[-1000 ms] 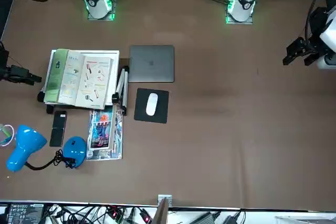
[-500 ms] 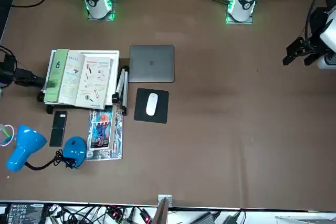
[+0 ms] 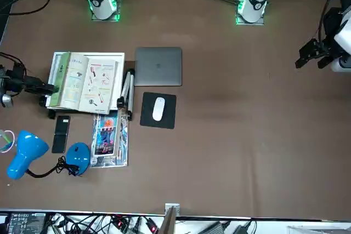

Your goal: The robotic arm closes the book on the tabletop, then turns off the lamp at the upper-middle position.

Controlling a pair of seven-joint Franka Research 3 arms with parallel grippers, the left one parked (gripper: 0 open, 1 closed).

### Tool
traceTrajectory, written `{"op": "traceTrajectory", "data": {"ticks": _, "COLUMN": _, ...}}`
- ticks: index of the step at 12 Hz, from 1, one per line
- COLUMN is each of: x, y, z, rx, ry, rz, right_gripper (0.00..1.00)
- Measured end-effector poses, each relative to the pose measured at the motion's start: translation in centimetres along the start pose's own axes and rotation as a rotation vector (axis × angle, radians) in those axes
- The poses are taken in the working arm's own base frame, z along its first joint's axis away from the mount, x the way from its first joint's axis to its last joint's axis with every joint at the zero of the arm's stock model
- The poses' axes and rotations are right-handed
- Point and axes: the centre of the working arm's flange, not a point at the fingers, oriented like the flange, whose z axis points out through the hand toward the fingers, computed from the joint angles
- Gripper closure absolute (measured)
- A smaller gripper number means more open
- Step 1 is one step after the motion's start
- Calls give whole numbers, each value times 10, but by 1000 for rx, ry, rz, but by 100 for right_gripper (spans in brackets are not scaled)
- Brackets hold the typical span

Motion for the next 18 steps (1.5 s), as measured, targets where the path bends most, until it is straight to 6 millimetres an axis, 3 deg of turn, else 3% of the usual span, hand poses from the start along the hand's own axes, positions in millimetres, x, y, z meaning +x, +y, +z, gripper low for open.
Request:
{"op": "traceTrajectory", "data": {"ticks": 13, "x": -3, "y": 10, "z": -6, "rx": 14, "ry": 26, "rz": -48, "right_gripper": 4}}
{"op": "traceTrajectory", "data": {"ticks": 18, "x": -1, "y": 10, "z": 1, "rx": 25, "ry": 14, "rz": -50, "right_gripper": 4}}
